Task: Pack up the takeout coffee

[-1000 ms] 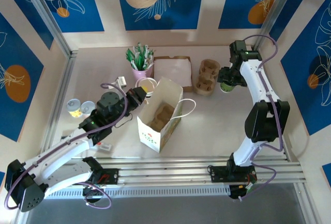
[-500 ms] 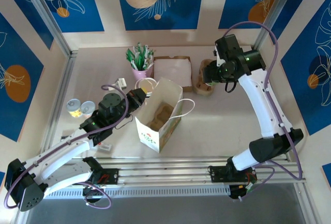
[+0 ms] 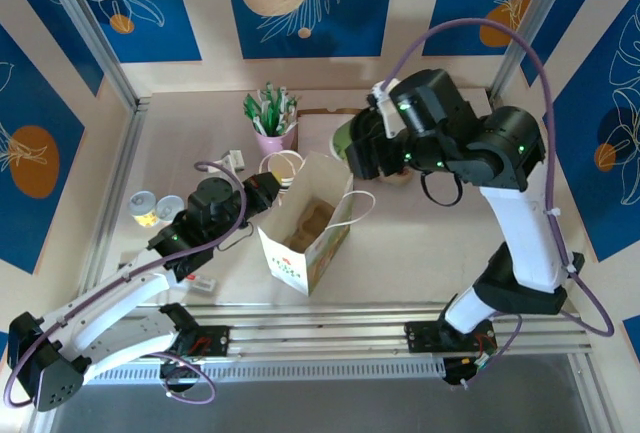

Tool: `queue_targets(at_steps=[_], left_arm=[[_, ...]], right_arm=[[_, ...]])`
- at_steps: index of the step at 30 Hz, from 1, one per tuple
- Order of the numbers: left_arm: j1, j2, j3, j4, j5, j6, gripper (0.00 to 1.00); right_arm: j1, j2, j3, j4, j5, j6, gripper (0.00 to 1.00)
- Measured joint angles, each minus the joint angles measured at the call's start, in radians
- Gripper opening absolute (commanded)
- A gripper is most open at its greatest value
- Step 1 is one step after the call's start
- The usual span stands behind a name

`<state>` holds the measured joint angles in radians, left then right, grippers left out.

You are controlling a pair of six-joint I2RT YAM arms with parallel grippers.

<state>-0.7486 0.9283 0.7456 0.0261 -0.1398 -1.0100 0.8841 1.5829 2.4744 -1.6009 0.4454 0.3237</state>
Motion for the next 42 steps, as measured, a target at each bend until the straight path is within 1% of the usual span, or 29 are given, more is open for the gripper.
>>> queue_targets(at_steps=[5, 12, 18, 36, 42], left_arm=[[0.002, 0.0, 0.008, -0.018, 0.0, 0.018, 0.0], [0.008, -0.016, 0.017, -0.04, 0.004, 0.025, 0.0], [0.009, -0.029, 0.017, -0.049, 0.008, 0.025, 0.0], [0.034, -0.037, 0.021, -0.05, 0.031, 0.025, 0.0], [0.042, -0.037, 0.022, -0.05, 0.037, 0.025, 0.0]], right_arm=[[0.112, 0.074, 0.018, -0.019, 0.0, 0.0, 0.77], [0.183, 0.154, 0.032, -0.019, -0.004, 0.0, 0.77], [0.196, 0.207, 0.025, -0.018, -0.027, 0.0, 0.77], [0.22, 0.213, -0.16, -0.019, -0.114, -0.001, 0.77], [0.225, 0.214, -0.192, -0.019, -0.133, -0.004, 0.77]])
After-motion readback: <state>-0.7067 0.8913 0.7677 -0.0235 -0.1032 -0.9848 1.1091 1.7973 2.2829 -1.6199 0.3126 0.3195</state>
